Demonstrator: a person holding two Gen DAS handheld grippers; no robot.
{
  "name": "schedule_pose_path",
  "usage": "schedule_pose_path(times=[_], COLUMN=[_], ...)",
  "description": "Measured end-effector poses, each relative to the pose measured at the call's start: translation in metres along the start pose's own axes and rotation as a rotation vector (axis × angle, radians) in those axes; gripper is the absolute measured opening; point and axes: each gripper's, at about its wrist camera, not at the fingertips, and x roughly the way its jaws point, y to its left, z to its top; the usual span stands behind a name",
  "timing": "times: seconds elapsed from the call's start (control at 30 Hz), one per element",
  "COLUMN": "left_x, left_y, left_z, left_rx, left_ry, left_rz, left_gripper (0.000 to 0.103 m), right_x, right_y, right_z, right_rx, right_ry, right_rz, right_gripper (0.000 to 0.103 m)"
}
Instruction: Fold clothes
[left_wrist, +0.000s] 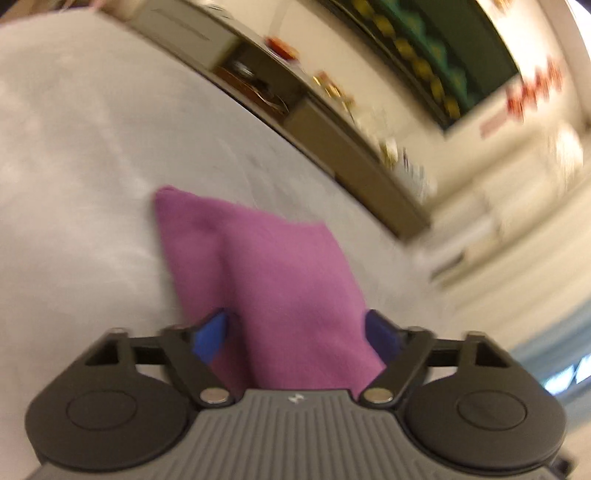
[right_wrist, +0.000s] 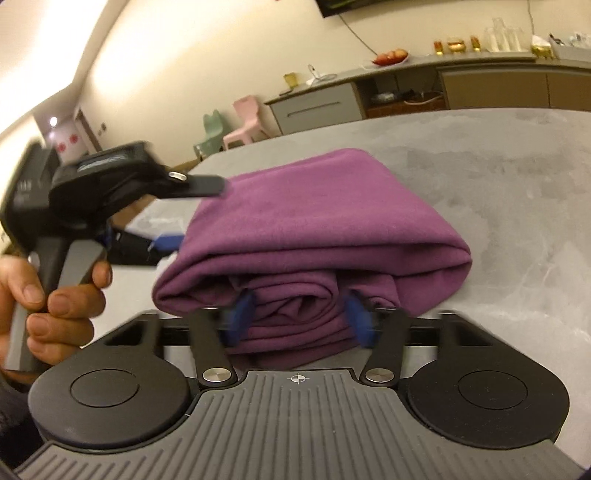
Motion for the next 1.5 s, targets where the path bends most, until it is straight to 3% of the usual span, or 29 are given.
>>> schedule_pose_path(times=[0.03, 0.07, 0.13, 0.23, 0.27, 0.33, 0.5, 0.57, 0.63, 0.77, 0.87, 0.9, 0.93, 1.0, 1.1, 1.2, 1.27, 1.3, 1.37, 1.43, 1.5], left_x=[0.0, -0.001, -0.006, -0.002, 0.004, 0.004, -0.006, -0.02, -0.035, -0.049, -0.044, -0.041, -0.036, -0.03, -0.025, -0.026, -0.032, -0.034, -0.033, -0.022, -0.009], left_y=[-0.003, -0.007, -0.008, 0.018, 0.03, 0.048, 0.046, 0.051, 0.057, 0.078, 0.079, 0.077, 0.074, 0.069, 0.064, 0.058, 0.069, 0.074, 0.077, 0.071, 0.065], left_z=[-0.002, -0.004, -0.008, -0.015, -0.017, -0.024, -0.031, -0.025, -0.017, 0.009, 0.026, 0.032, 0.034, 0.029, 0.006, -0.012, -0.011, -0.007, 0.003, 0.013, 0.019], left_rx=[0.016, 0.033, 0.048, 0.003, -0.028, -0.097, -0.071, -0.086, -0.11, -0.177, -0.125, -0.097, -0.076, -0.053, -0.065, -0.045, -0.128, -0.163, -0.188, -0.154, -0.123], left_ry=[-0.006, -0.013, -0.053, -0.04, -0.011, 0.007, 0.011, -0.018, -0.074, -0.155, -0.149, -0.142, -0.13, -0.095, -0.015, -0.013, -0.035, -0.043, -0.046, -0.012, 0.027], left_rz=[-0.027, -0.053, -0.127, -0.08, -0.057, -0.098, -0.083, -0.066, -0.052, -0.01, 0.065, 0.092, 0.095, 0.067, -0.04, -0.073, -0.125, -0.147, -0.163, -0.148, -0.142], left_gripper=[0.016, 0.014, 0.014, 0.014, 0.015, 0.018, 0.026, 0.051, 0.06, 0.063, 0.064, 0.064, 0.063, 0.061, 0.061, 0.062, 0.062, 0.062, 0.063, 0.064, 0.064], right_x=[0.002, 0.0, -0.011, -0.031, -0.029, -0.019, -0.009, -0.019, -0.023, -0.014, 0.003, 0.003, 0.002, 0.0, -0.02, -0.059, -0.073, -0.073, -0.059, -0.038, -0.017], right_y=[-0.001, -0.002, 0.0, 0.008, 0.009, 0.01, 0.009, 0.007, 0.005, 0.003, 0.0, -0.002, -0.003, -0.011, -0.049, -0.042, -0.016, -0.005, 0.007, 0.014, 0.015], right_z=[0.0, 0.0, 0.004, 0.01, 0.01, 0.004, -0.002, 0.002, 0.003, 0.001, -0.004, -0.001, 0.001, 0.002, 0.005, 0.014, 0.012, 0.007, -0.005, -0.012, -0.017], right_rx=[0.0, -0.006, -0.031, -0.089, -0.1, -0.108, -0.072, -0.018, 0.009, 0.012, -0.054, -0.062, -0.082, -0.132, 0.06, 0.167, 0.158, 0.181, 0.307, 0.406, 0.522], right_ry=[0.002, -0.019, -0.091, -0.168, -0.147, -0.093, -0.045, -0.063, -0.085, -0.08, -0.037, -0.03, -0.026, -0.019, -0.038, -0.129, -0.134, -0.112, -0.042, 0.019, 0.069], right_rz=[-0.005, -0.025, -0.061, -0.109, -0.117, -0.152, -0.19, -0.173, -0.153, -0.126, -0.187, -0.226, -0.321, -0.51, -0.545, -0.373, -0.162, -0.029, 0.264, 0.393, 0.451], right_gripper=[0.021, 0.014, 0.008, 0.0, 0.0, 0.0, 0.0, 0.005, 0.013, 0.014, 0.006, 0.007, 0.009, 0.021, 0.021, 0.023, 0.041, 0.055, 0.065, 0.07, 0.07])
